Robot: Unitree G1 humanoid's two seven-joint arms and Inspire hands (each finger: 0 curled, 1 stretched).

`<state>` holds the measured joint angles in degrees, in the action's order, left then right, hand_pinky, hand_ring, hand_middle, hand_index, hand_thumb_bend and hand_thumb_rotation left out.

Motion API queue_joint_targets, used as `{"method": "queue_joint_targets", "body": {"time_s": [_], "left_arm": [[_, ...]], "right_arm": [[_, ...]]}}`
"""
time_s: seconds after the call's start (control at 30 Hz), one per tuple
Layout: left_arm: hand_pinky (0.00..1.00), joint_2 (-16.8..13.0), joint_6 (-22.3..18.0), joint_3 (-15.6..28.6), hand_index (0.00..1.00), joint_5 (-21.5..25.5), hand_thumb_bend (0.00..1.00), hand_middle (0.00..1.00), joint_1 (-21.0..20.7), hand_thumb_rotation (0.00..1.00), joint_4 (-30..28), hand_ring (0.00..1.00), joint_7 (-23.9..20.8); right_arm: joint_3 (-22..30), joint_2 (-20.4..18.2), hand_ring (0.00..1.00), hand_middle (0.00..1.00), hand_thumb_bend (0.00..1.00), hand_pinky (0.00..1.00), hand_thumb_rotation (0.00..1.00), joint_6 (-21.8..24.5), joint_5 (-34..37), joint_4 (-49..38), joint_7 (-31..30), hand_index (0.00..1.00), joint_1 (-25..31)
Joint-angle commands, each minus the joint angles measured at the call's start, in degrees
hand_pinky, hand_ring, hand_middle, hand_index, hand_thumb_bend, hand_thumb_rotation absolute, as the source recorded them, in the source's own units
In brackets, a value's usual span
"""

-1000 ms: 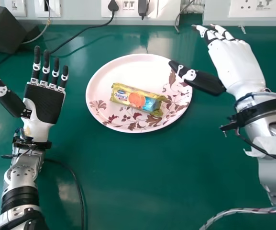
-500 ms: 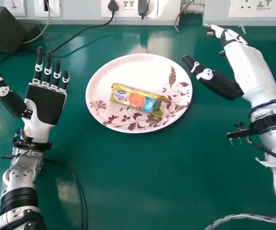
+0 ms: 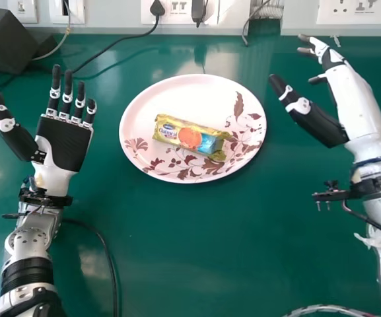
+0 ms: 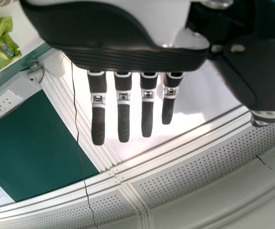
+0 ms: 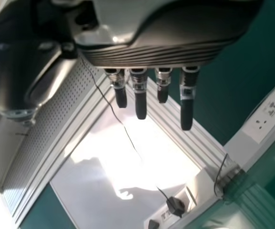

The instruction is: Pick up biscuit and place it in the plate

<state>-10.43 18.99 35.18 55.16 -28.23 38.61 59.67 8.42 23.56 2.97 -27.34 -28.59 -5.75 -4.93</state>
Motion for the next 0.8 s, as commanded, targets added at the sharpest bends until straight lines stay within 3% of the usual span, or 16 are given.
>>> {"method": "queue_joint_targets", "body": {"time_s": [0.0, 0.37, 0.63, 0.77], "left_arm": [[0.60, 1.66, 0.95, 0.01, 0.87, -0.98, 0.85, 0.80, 5.00, 0.56, 4.99, 0.72, 1.34], [0.65, 1.00, 1.89, -0.21, 0.89, -1.42, 0.82, 0.82, 4.46, 0.64, 5.38, 0.72, 0.87], [0.68, 0.78, 3.22, -0.21, 0.89, -1.33, 0.84, 0.85, 4.11, 0.66, 5.47, 0.74, 0.69], [0.65, 0.84, 3.22, -0.20, 0.88, -1.47, 0.88, 0.84, 3.87, 0.69, 5.66, 0.72, 0.58]], "right_arm": [[0.77, -1.04, 0.83, 0.91, 0.87, 0.70, 0.61, -1.61, 1.04, -1.10, 1.42, 1.00, 1.61], [2.77, -3.90, 0.83, 0.91, 0.87, 0.70, 0.63, -6.20, 7.60, -0.61, 3.19, 1.00, 6.11], [4.26, -6.08, 0.83, 0.91, 0.86, 0.71, 0.61, -9.19, 13.41, 1.21, 3.62, 1.00, 8.44], [5.01, -7.02, 0.83, 0.90, 0.85, 0.71, 0.62, -11.77, 17.64, 3.16, 3.29, 1.00, 8.88]]}}
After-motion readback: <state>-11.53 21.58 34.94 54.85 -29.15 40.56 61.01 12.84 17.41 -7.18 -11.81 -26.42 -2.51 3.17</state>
